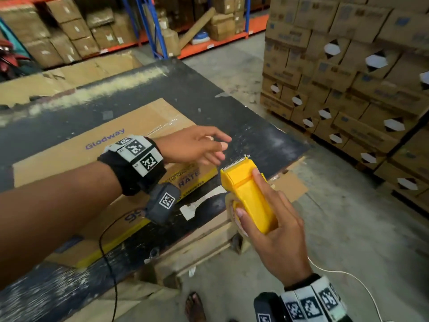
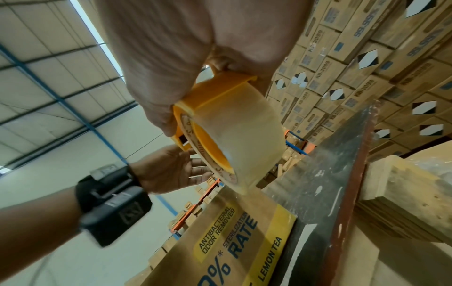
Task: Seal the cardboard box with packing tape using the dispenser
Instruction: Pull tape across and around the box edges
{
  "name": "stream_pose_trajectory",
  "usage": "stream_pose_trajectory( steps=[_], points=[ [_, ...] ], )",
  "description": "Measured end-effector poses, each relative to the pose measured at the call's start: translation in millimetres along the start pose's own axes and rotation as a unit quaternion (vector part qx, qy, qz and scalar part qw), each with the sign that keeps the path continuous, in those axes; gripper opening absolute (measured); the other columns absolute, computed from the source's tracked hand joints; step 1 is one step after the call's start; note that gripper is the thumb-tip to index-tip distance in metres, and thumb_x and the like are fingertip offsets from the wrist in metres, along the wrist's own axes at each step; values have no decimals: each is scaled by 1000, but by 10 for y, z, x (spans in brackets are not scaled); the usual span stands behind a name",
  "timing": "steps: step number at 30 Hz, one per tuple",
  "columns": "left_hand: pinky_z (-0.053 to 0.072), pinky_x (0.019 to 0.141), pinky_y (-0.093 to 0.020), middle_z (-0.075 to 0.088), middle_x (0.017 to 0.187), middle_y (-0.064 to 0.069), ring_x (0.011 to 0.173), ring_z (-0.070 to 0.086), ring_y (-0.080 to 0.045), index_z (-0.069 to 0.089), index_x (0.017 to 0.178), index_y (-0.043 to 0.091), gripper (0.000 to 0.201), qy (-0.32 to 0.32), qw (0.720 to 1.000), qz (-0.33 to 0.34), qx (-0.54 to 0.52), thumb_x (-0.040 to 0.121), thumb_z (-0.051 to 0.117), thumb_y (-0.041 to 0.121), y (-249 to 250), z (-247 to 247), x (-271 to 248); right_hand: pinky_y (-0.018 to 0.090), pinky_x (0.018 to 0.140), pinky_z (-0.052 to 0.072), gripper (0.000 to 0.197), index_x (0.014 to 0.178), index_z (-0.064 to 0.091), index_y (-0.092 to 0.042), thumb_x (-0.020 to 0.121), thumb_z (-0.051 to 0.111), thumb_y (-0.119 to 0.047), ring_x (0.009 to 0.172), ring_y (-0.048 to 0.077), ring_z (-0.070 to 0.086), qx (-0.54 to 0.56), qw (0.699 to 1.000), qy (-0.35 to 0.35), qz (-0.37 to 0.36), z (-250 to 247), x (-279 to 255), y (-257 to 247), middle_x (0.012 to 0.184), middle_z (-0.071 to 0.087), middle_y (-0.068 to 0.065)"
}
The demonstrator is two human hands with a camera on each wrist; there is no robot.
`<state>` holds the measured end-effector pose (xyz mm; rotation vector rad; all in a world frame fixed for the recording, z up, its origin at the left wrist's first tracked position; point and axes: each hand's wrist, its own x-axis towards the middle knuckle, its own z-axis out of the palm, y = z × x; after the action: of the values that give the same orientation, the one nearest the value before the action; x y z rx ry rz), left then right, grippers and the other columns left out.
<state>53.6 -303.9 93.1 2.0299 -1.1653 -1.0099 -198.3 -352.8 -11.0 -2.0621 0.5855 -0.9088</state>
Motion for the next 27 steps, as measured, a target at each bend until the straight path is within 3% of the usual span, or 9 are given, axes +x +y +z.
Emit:
stream_pose_trajectory(
  steps=[3,7,11,14,16,21,23,25,27],
  points=[
    [56,90,-32,71,115,-11,99,71,-24,57,138,20,38,-55,993,-19,-99,100,56,27,1,101,-236,25,70,48,74,152,43,-38,86,75,-42,86,15,58,11,1000,-14,-24,-6,16,-56,100,60,-1],
    [54,76,-30,72,98,-13,87,62,-26,62,132,11,39,-19,980,-12,-197,94,64,9,-125,108,-478,32,67,51,74,153,39,-41,87,71,-48,84,16,58,15,998,-48,-40,19,10,-175,102,61,7],
    [57,69,-25,76,82,-6,75,64,-20,63,130,8,41,29,976,-6,-214,89,68,5,-284,-7,-744,36,64,50,72,153,39,-43,88,69,-51,80,21,56,26,995,-80,-55,118,13,-346,93,57,5],
    [55,73,-33,75,86,-15,78,66,-28,66,126,10,44,71,979,5,-192,83,75,13,-398,-139,-970,31,62,49,74,153,37,-46,87,70,-51,76,16,56,19,992,-109,-61,238,38,-559,89,54,1],
    [55,72,-33,73,87,-20,79,65,-29,68,124,10,37,105,983,9,-148,87,73,7,-475,-268,-1139,27,62,48,74,152,35,-51,86,69,-53,75,12,55,12,990,-129,-63,345,58,-761,89,53,-2],
    [60,71,-26,80,89,-18,69,74,-12,66,124,8,43,187,979,19,-81,82,76,8,-704,-1051,-1640,28,68,51,76,148,21,-67,83,61,-64,86,7,57,-38,980,-180,-75,608,-32,-1375,98,56,-11],
    [61,77,-26,80,86,-14,74,76,-13,67,122,10,46,235,970,15,-63,77,77,15,-887,-1589,-1873,22,61,47,77,146,20,-70,78,56,-69,83,7,56,-63,978,-187,-73,670,-143,-1609,90,56,-12],
    [61,88,-32,82,83,-6,86,77,-16,68,121,9,54,270,962,12,-47,72,82,27,-1108,-2066,-2120,24,60,47,78,146,28,-67,73,55,-73,72,9,58,-71,977,-188,-76,771,-214,-1835,82,58,-10],
    [61,84,-28,82,88,-9,81,76,-13,68,123,8,74,283,958,0,-44,62,88,44,-1348,-2384,-2288,19,59,46,79,146,34,-63,70,54,-75,71,6,61,-82,974,-200,-76,949,-227,-2064,87,66,-12]
  ],
)
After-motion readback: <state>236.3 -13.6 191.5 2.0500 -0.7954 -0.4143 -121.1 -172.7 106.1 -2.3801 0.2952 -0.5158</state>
